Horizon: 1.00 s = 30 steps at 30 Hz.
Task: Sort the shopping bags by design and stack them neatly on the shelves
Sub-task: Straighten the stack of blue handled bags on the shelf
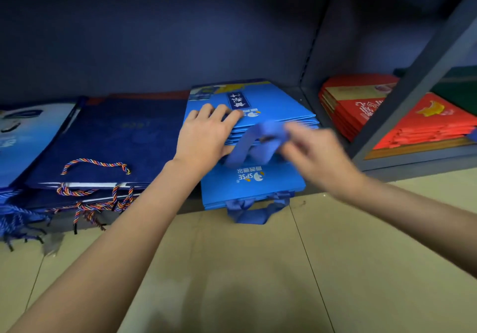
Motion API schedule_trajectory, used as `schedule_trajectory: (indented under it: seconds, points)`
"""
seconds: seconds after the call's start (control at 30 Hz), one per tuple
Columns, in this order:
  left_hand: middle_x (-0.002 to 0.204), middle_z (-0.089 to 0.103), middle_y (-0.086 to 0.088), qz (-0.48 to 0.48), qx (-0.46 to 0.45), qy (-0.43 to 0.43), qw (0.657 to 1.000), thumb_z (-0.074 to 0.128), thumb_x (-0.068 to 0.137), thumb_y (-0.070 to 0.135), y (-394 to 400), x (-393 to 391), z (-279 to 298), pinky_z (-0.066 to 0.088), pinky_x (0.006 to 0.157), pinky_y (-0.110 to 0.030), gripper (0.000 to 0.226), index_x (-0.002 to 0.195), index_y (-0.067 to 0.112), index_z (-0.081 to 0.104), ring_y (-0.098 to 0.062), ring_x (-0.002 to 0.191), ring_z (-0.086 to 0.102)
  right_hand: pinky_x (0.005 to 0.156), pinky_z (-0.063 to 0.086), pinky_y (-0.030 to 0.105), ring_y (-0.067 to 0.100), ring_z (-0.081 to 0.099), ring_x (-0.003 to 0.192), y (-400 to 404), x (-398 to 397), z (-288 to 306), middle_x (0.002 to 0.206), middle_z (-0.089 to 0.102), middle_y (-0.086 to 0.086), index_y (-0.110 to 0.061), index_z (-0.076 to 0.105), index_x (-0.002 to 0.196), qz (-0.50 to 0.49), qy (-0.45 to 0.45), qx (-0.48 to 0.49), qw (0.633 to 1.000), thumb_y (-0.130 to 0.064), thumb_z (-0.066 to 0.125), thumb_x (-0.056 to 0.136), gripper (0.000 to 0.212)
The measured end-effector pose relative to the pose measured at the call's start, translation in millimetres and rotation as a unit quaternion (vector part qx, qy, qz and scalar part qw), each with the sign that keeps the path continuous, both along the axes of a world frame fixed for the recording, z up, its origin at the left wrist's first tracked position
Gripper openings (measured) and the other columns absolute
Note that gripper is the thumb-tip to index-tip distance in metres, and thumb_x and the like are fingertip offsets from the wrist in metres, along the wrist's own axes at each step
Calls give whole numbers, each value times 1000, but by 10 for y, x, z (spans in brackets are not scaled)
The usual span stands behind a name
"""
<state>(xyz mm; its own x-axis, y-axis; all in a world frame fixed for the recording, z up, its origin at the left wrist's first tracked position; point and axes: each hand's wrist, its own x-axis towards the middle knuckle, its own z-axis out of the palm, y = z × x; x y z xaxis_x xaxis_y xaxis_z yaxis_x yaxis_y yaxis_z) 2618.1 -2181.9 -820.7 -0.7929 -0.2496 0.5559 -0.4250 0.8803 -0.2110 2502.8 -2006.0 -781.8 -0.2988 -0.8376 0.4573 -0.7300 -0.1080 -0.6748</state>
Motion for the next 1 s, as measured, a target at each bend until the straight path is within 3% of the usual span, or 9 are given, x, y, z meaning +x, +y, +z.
schedule_trajectory:
  seconds: [0.07, 0.17, 0.3, 0.5, 0.57, 0.67, 0.77, 0.9, 1.0]
  points:
    - [86, 65, -6, -11, 9, 0, 1000, 87, 50, 43, -19, 3, 0, 47, 60, -31, 66, 106, 14, 68, -29, 70, 60, 48, 45, 28, 16, 61, 64, -29, -47, -349, 77, 67, 4, -2, 65, 100, 13, 330, 77, 941, -14, 47, 78, 31]
    - [86, 64, -5, -9, 13, 7, 1000, 79, 56, 56, -24, 2, 15, 48, 61, -32, 67, 107, 15, 67, -29, 71, 60, 49, 43, 27, 25, 65, 84, -133, -31, -659, 99, 62, 13, 2, 56, 113, 30, 442, 271, 855, -9, 72, 69, 48]
    - [83, 64, -3, 8, -3, 30, 1000, 70, 63, 56, -68, -48, 135, 47, 62, -32, 57, 104, 18, 67, -28, 73, 60, 65, 35, 35, 31, 59, 102, -274, 176, -859, 114, 58, 15, -1, 41, 122, -8, 366, 457, 811, 2, 42, 89, 33]
    - [83, 63, -3, 31, -22, 20, 999, 79, 59, 54, -73, -106, 159, 47, 61, -32, 57, 101, 18, 66, -28, 72, 60, 67, 35, 36, 37, 59, 100, -559, 325, -738, 109, 62, 17, -4, 52, 116, -172, 179, 383, 890, -22, 29, 104, 31]
    - [82, 63, -2, 36, -27, 19, 999, 81, 57, 54, -59, -97, 136, 46, 60, -31, 59, 102, 18, 67, -27, 71, 60, 71, 42, 38, 40, 59, 98, -648, 357, -776, 105, 63, 19, -5, 57, 110, -279, -22, 329, 902, -30, 28, 103, 40]
    - [82, 62, -2, 34, -31, 20, 999, 82, 55, 54, -45, -84, 96, 46, 59, -31, 62, 103, 18, 67, -27, 70, 59, 81, 51, 47, 42, 60, 96, -843, 337, -914, 103, 64, 23, -2, 62, 103, -372, -369, 208, 826, -31, 34, 101, 40]
    - [83, 63, -3, 32, -31, 26, 999, 83, 55, 52, -40, -81, 71, 46, 59, -31, 63, 104, 17, 67, -27, 70, 59, 82, 51, 41, 35, 61, 98, -884, 391, -1055, 109, 65, 19, -15, 58, 112, -306, -489, 129, 807, -10, 44, 95, 22]
    - [87, 64, -4, 19, -23, 26, 999, 79, 60, 50, -38, -71, 40, 46, 60, -32, 58, 105, 16, 66, -28, 71, 59, 89, 48, 30, 26, 56, 115, -613, 272, -1031, 130, 49, 9, -27, 15, 149, -122, -555, 99, 817, 13, 41, 93, 74]
    - [88, 64, -2, 26, -30, 14, 999, 78, 60, 53, -24, -65, 11, 45, 60, -31, 59, 105, 17, 67, -27, 72, 59, 91, 48, 27, 29, 51, 122, -295, 194, -955, 133, 47, 14, -12, 21, 147, -66, -426, 138, 892, 17, 32, 93, 63]
